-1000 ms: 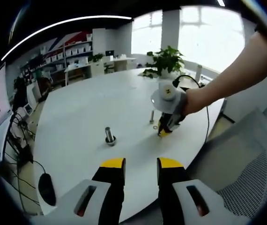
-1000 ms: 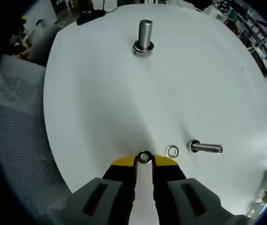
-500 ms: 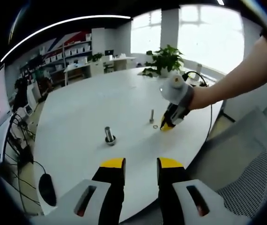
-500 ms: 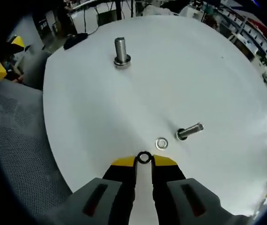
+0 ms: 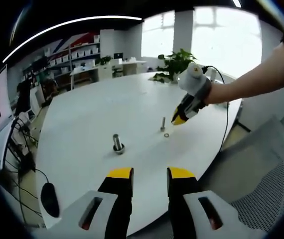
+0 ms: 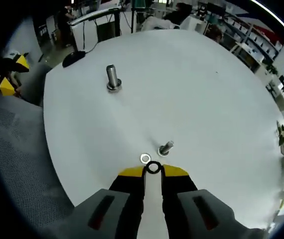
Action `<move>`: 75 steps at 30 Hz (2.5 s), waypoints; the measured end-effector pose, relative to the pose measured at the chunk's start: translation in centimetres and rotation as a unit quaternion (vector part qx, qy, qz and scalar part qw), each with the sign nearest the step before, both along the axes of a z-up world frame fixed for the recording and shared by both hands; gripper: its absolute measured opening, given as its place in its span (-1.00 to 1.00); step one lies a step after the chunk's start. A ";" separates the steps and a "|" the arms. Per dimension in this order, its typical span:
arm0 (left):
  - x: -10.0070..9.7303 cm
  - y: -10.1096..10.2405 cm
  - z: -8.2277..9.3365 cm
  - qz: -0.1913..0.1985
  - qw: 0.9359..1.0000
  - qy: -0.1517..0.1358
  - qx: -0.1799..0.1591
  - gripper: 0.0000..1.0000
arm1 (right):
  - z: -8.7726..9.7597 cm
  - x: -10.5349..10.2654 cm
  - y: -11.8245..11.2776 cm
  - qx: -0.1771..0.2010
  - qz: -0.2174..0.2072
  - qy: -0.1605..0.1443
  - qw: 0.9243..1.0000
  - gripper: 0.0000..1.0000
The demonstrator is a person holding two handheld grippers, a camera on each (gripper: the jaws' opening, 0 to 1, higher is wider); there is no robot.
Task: Place the washer onto the threaded stud by aligning its center hole with the stud, sliding it down to the base, and recovering from edge contact or off-axis alignment until the washer reaches the visible bottom stop.
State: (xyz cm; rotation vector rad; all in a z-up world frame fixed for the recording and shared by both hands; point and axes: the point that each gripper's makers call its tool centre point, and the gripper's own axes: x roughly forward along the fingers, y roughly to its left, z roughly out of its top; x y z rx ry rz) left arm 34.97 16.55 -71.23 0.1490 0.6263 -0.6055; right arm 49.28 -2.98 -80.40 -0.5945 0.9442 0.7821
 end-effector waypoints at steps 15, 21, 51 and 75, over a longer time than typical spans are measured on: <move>0.0 0.0 0.0 0.000 1.000 0.000 0.001 -0.51 | 0.7 2.6 1.2 -0.017 0.027 -0.018 0.999 -0.72; -0.1 -0.1 0.0 -0.003 1.000 0.001 0.000 -0.51 | 0.1 2.8 1.0 -0.029 0.028 -0.012 0.999 -0.72; 0.0 -0.1 -0.1 0.002 1.000 0.010 -0.019 -0.51 | -4.6 3.7 1.4 -0.070 0.037 0.048 0.996 -0.72; 0.1 -0.1 -0.1 0.004 1.000 0.013 -0.021 -0.49 | -4.6 3.1 0.2 -0.062 0.013 0.062 0.996 -0.68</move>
